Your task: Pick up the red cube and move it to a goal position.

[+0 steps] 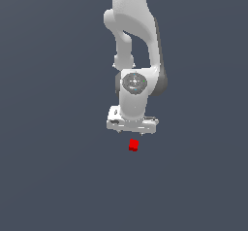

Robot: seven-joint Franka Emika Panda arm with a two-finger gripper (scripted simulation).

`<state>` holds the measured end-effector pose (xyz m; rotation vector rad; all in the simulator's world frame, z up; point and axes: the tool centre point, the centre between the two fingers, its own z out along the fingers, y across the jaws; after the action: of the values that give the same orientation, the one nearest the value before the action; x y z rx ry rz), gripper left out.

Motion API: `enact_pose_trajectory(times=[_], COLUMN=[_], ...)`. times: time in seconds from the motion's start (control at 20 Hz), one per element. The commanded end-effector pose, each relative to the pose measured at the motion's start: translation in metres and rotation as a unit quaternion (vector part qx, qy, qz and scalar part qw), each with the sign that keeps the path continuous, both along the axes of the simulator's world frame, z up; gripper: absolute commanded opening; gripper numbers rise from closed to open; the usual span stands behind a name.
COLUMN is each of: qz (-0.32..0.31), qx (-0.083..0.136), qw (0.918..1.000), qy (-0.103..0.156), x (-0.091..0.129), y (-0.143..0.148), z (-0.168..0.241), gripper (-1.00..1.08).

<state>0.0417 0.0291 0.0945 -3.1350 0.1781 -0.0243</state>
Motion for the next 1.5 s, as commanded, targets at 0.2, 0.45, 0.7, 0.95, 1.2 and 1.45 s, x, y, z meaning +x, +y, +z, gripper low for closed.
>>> enact_pose_trajectory(times=[0.2,0.45,0.7,0.95,1.2,1.45], qz=[-0.032,-0.046,-0.052,-0.053,-0.053,-0.052], qx=[0.000,0.000,0.000,0.000,0.000,0.000], qw=[0.9995,0.9989,0.9986,0.9986,0.9986,0.9986], qy=[0.004,0.007,0.008,0.008,0.008,0.008], x=[0.017,0.025,0.030,0.030,0.030,0.029], y=[0.011,0.015,0.017,0.017,0.017,0.018], z=[-0.045,-0.064,-0.073,-0.074,-0.074,-0.073], gripper=[1.00,1.00,1.00,-1.00,-1.00,-1.00])
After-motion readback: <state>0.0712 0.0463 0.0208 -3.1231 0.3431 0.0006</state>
